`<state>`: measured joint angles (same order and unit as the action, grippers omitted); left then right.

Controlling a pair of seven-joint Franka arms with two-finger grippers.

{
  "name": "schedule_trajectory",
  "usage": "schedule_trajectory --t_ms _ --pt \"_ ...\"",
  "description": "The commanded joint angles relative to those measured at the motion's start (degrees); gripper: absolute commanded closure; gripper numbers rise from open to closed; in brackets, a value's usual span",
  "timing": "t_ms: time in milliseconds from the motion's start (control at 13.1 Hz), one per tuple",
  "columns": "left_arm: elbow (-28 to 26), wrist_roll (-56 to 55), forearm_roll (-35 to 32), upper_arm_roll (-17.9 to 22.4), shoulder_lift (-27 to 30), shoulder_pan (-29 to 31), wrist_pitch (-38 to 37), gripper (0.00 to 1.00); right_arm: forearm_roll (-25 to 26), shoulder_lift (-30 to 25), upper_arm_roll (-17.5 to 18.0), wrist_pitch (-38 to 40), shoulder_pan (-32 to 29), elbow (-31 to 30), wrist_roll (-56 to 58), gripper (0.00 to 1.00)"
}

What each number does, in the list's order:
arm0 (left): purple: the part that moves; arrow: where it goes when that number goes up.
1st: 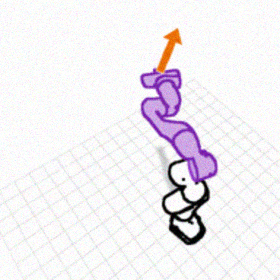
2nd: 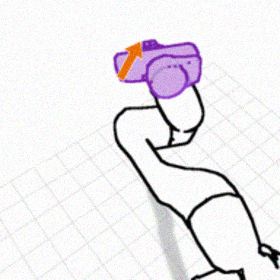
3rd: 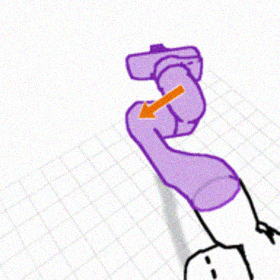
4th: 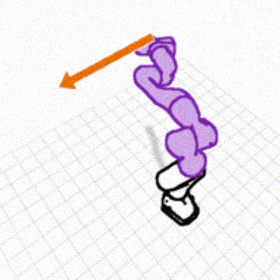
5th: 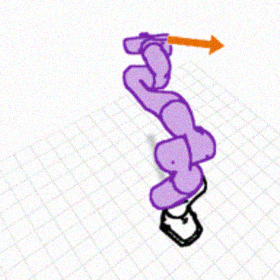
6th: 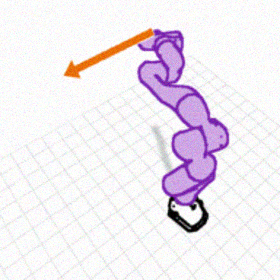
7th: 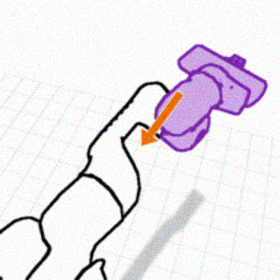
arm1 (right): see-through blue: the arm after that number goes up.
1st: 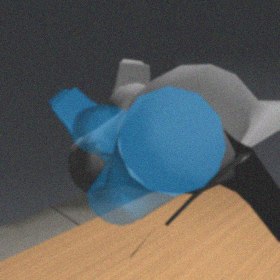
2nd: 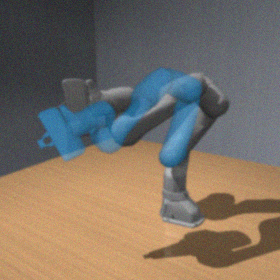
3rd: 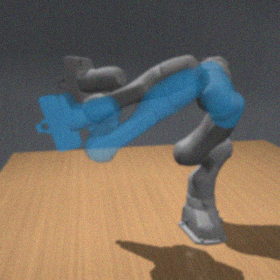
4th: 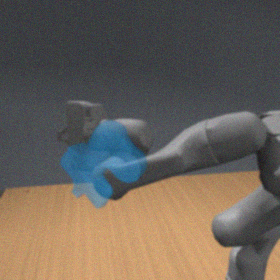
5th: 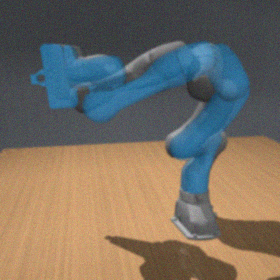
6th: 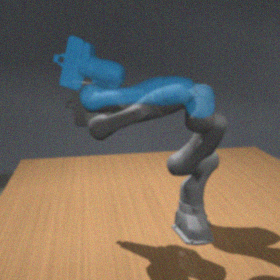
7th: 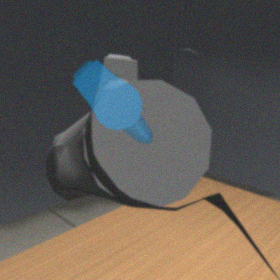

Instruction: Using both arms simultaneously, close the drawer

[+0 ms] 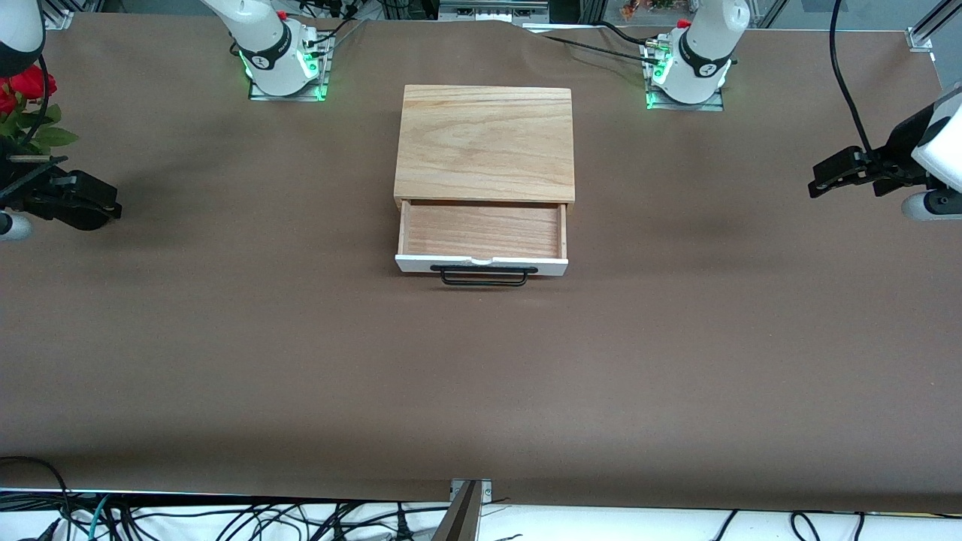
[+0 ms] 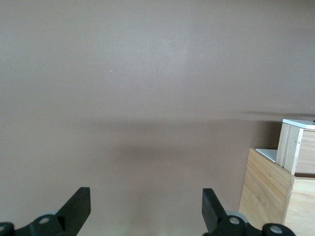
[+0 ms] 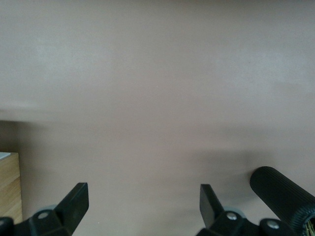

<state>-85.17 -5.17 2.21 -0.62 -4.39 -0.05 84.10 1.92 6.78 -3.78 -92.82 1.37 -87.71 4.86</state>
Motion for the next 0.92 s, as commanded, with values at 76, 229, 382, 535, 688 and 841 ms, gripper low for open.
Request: schedule_trajectory --t_ms 76,229,382,535,688,841 --pt "1.4 1.3 -1.6 -0.2 -0.2 0.2 -1.3 0.00 -0.8 0.5 -0.1 1.0 -0.4 1.5 -0.6 0.00" --pt "1.4 1.3 -1.6 -0.2 -0.3 0.2 -1.3 0.00 -0.7 0.6 -0.1 1.0 -0.4 1.5 -0.6 0.00" --pt "1.4 1.4 -1.6 -0.2 -0.2 0.2 -1.3 0.00 -0.8 0.6 -0.1 0.9 -0.4 1.5 -0.6 0.00" --pt "1.4 1.8 -1.6 -0.2 -0.3 0.2 -1.5 0.00 -0.7 0.6 -0.1 0.8 -0.4 1.5 -0.6 0.00" --pt "1.4 3.5 -1.6 -0.2 -0.3 0.2 -3.5 0.00 -0.8 0.6 -0.1 0.9 -0.4 1.5 -0.6 0.00" --pt "1.4 3.9 -1.7 -0.2 -0.2 0.2 -4.1 0.00 -0.8 0.6 -0.1 0.9 -0.4 1.5 -0.6 0.00"
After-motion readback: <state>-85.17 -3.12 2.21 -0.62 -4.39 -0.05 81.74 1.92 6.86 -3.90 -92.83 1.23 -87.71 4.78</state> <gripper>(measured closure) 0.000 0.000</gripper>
